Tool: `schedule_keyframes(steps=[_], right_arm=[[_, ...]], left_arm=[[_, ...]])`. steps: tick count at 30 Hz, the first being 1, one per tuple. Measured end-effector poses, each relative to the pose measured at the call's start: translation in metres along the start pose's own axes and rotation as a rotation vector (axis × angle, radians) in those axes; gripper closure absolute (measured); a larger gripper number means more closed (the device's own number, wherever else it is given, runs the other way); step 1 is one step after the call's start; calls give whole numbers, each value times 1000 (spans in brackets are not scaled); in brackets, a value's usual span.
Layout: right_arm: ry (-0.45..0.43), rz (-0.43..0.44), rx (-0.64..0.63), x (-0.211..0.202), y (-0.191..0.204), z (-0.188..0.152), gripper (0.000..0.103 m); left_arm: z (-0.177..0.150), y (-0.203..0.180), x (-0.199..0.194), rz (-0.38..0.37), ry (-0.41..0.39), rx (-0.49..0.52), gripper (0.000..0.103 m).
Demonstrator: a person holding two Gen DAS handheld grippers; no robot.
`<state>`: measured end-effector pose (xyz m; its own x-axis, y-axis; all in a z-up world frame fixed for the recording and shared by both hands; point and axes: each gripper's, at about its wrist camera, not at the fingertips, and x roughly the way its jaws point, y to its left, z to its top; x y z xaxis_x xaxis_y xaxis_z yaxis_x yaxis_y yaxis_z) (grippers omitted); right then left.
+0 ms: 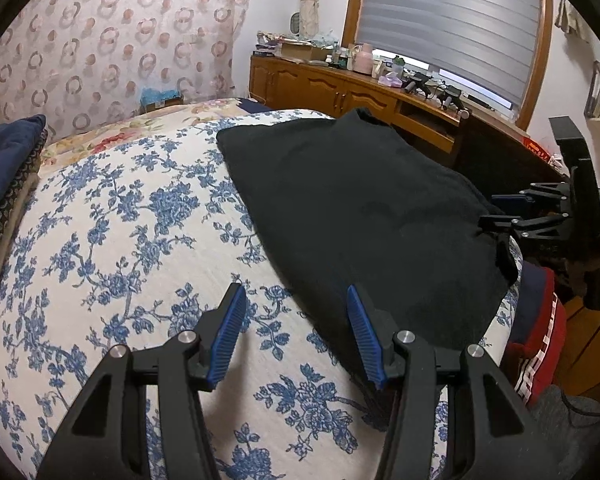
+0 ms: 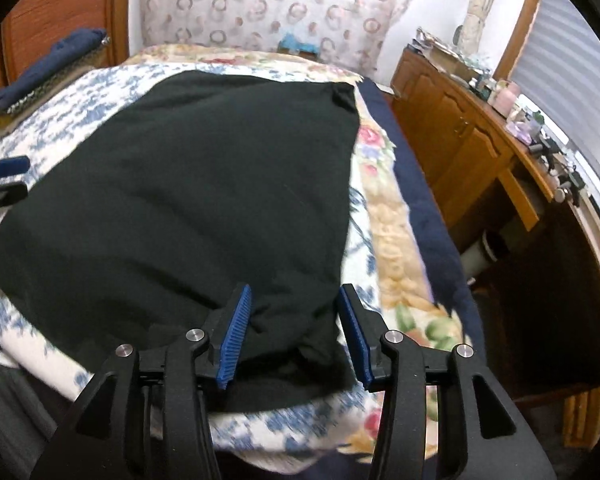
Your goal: Fold small clothes
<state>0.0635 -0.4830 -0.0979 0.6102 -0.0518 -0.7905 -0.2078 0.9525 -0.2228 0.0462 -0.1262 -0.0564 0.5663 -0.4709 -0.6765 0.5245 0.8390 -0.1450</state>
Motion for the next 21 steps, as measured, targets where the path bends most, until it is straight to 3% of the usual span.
schedule_keyframes(steps=[8, 14, 21], right_arm=[[13, -5, 25, -8, -18, -16, 56], [-39, 84, 88, -12, -22, -17, 56], [-30, 114, 70, -11, -15, -17, 53]], left_arm=[[-3, -5, -6, 9, 6, -1, 51], [-6, -6, -13, -8, -2, -6, 51], [-8, -14, -8, -38, 26, 8, 51]])
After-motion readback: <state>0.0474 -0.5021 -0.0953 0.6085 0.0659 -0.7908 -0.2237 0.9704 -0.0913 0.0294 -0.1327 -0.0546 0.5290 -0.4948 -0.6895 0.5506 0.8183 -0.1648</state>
